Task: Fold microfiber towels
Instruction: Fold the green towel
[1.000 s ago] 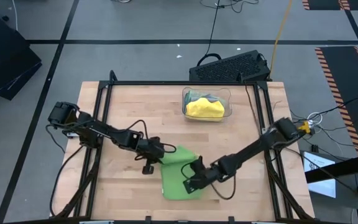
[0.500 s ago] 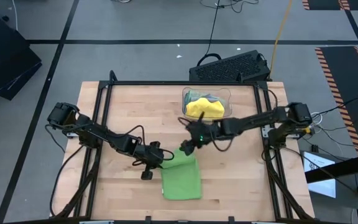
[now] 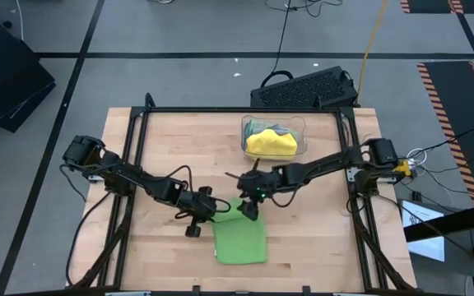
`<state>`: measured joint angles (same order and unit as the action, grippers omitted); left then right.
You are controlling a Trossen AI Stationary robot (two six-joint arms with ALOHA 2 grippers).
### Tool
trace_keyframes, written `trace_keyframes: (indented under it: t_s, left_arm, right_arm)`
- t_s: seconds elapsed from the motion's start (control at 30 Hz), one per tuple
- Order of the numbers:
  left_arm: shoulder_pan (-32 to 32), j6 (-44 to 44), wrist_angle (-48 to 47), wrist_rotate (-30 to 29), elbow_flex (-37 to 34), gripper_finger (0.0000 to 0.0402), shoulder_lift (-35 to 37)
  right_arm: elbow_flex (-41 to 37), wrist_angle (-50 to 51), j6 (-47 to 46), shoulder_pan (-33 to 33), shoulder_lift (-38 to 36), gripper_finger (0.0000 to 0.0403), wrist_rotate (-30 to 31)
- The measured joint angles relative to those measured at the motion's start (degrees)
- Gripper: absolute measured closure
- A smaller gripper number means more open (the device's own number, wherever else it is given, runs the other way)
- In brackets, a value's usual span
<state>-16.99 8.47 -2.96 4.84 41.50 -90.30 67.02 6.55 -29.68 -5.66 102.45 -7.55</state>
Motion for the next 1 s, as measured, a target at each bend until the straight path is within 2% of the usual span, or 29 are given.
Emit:
trace_keyframes:
  t_s: [0.27,0.47,0.73,0.87,1.0]
  left_arm:
    - [0.0,-1.1,-0.3,0.0,0.0,0.0397,0.0]
    - [0.0,-0.9,-0.4,0.0,0.0,0.0391,0.0]
    - [0.0,0.2,-0.4,-0.3,0.0,0.0388,0.0]
    - [0.0,0.2,-0.6,-0.3,0.0,0.0396,0.0]
    - [0.0,0.2,-0.8,-0.3,0.0,0.0391,0.0]
  right_arm:
    - [0.0,-3.9,-1.0,1.3,5.6,0.0149,3.1]
    - [0.0,-8.3,-1.1,2.4,9.1,0.0149,1.8]
    - [0.0,-8.6,-1.8,2.2,11.2,0.0153,1.5]
    - [0.0,-8.6,-2.0,2.5,11.2,0.0179,1.5]
    - [-0.4,-8.8,-2.8,2.7,11.2,0.023,1.4]
